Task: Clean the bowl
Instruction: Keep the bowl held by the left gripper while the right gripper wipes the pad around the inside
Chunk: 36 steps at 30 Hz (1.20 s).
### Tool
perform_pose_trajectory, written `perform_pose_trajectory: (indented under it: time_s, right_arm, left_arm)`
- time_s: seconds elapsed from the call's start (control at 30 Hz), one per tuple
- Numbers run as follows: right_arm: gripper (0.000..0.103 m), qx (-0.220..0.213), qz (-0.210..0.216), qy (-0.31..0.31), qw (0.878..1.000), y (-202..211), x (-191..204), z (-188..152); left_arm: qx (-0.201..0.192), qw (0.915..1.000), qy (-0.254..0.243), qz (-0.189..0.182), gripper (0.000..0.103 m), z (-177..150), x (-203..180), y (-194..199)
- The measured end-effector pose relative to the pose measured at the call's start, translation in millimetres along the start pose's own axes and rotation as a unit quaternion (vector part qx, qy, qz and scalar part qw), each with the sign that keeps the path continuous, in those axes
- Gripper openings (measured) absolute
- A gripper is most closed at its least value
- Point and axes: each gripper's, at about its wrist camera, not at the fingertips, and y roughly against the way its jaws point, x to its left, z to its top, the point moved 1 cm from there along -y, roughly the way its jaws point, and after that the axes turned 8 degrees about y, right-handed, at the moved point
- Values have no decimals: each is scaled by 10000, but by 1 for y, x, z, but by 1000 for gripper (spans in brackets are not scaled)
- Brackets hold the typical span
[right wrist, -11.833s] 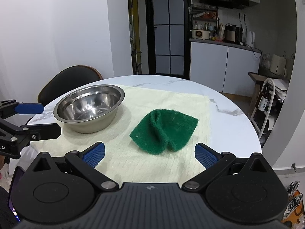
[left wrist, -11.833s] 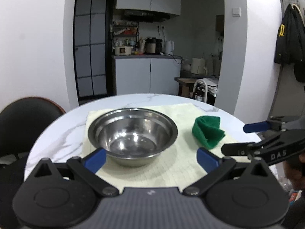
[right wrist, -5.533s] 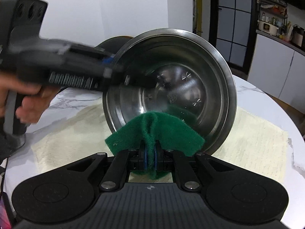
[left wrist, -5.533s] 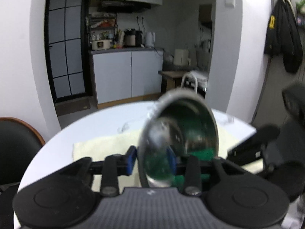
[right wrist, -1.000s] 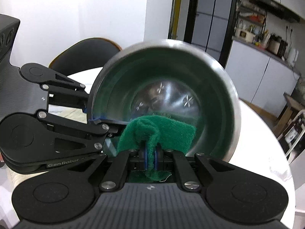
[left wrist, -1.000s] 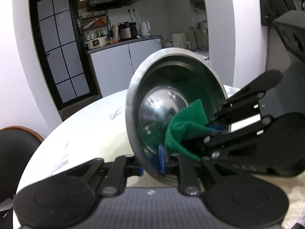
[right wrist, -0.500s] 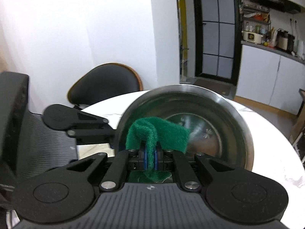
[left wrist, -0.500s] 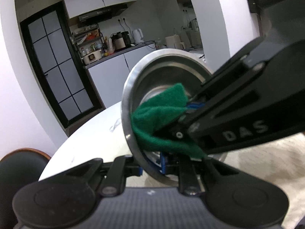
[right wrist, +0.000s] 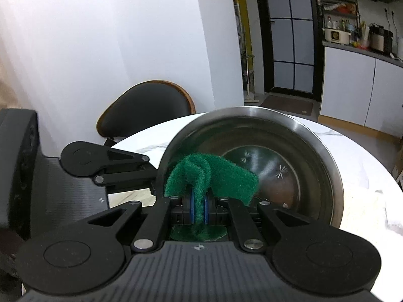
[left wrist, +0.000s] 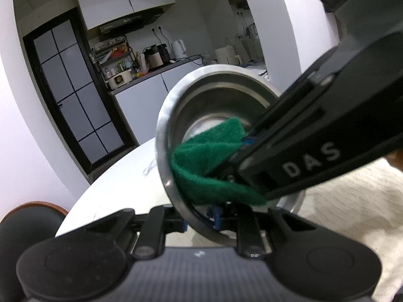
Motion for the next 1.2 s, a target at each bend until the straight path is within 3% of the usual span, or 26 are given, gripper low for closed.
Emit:
perform_pose_trajectory:
  time_s: [0.37,0.6,0.77,1.0,1.2]
  right_arm:
    - [8,-149,-1,0,9999,10,13,-1]
    - [8,-712,-630,-15,9955,24,7,4]
    - [8,-699,-1181,-48,9905,31,-5,-3]
    - [8,-53,-1698,391,9847,24,-13,-14]
    - [8,661,-1551,674,9834,1,-6,-23]
  left_arm:
    - [-74,9999,-59,85,20,2,-18,7]
    - [-28,10000,2,71,20,0,-19,4]
    - [-5,10000,14,45,20,0,-17,-2]
    - [2,10000,33,31,20,3,-14,-11]
    - [-11,10000,62,26,20,3,-12,-12]
